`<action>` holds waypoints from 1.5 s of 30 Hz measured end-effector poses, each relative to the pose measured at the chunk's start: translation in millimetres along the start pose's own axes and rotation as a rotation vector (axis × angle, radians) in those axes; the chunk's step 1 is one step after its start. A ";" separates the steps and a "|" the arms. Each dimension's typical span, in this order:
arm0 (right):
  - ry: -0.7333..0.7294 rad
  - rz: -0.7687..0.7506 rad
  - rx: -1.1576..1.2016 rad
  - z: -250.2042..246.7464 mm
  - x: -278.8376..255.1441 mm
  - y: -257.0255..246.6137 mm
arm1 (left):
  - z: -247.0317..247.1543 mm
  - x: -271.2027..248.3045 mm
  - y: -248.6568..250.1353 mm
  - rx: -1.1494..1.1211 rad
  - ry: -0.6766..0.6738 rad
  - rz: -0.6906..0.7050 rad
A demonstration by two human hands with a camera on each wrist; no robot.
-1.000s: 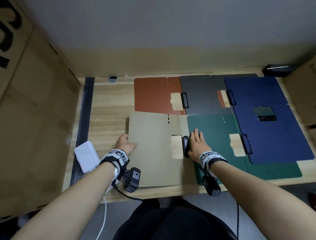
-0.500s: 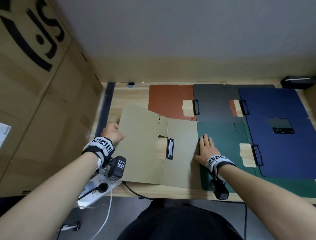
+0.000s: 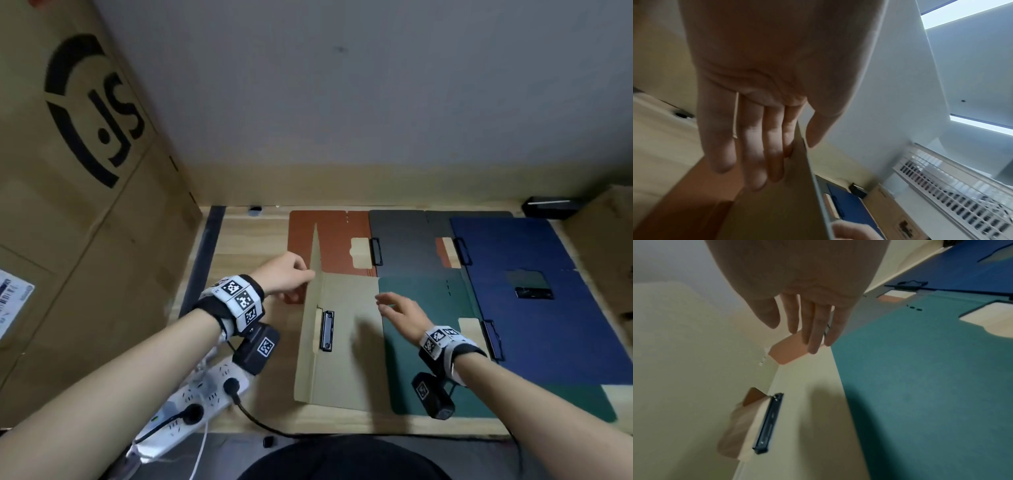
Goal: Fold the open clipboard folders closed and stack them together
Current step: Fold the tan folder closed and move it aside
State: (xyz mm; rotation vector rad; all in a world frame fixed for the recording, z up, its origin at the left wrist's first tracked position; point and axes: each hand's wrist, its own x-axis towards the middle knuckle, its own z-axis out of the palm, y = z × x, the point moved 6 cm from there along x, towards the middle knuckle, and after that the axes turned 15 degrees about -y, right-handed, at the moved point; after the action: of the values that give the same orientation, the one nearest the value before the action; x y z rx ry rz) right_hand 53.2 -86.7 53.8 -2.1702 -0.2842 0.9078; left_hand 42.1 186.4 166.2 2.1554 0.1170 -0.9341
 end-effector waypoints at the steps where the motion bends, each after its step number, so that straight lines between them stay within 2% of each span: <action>1: 0.004 -0.026 0.028 -3.9 -7.0 -5.3 | 6.8 4.9 11.5 -0.005 -0.020 0.023; 6: 0.052 -0.098 0.218 -18.1 -32.4 -20.2 | 50.2 42.3 46.8 -0.035 -0.117 0.094; 10: 0.073 -0.033 0.368 -18.3 -40.8 -7.4 | 80.7 71.3 47.6 -0.014 -0.158 0.057; 12: 0.092 0.006 0.369 -15.1 -41.2 6.5 | 91.2 84.6 30.7 0.009 -0.145 -0.002; 17: 0.116 0.141 0.130 -2.3 -31.1 45.5 | 106.6 97.2 -42.9 0.050 -0.022 -0.240; 21: 0.029 0.210 0.101 19.7 -13.5 61.3 | 127.0 96.9 -96.6 0.027 0.011 -0.409; 25: -0.030 0.268 0.045 47.6 10.3 60.2 | 131.5 94.0 -124.6 -0.001 0.114 -0.479; 28: 0.005 0.242 -0.001 60.6 28.7 50.7 | 117.4 88.0 -138.6 -0.055 0.184 -0.517; 30: 0.030 0.260 -0.122 66.9 39.4 44.2 | 106.4 86.6 -150.3 -0.091 0.217 -0.535; 33: 0.054 0.306 -0.226 74.7 51.6 35.6 | 92.1 88.4 -167.7 -0.178 0.269 -0.523; 38: 0.027 0.398 -0.159 75.1 66.3 31.3 | 87.4 91.2 -183.9 -0.440 0.297 -0.471; 45: 0.077 0.417 0.142 67.4 72.2 34.8 | 72.4 70.9 -181.7 -0.705 0.409 -0.348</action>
State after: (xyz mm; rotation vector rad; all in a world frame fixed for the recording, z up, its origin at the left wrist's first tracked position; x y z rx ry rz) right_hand 56.3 -40.1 -39.9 -2.1612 0.2744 1.0305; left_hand -14.1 249.5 -23.9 1.6412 0.9060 -0.5007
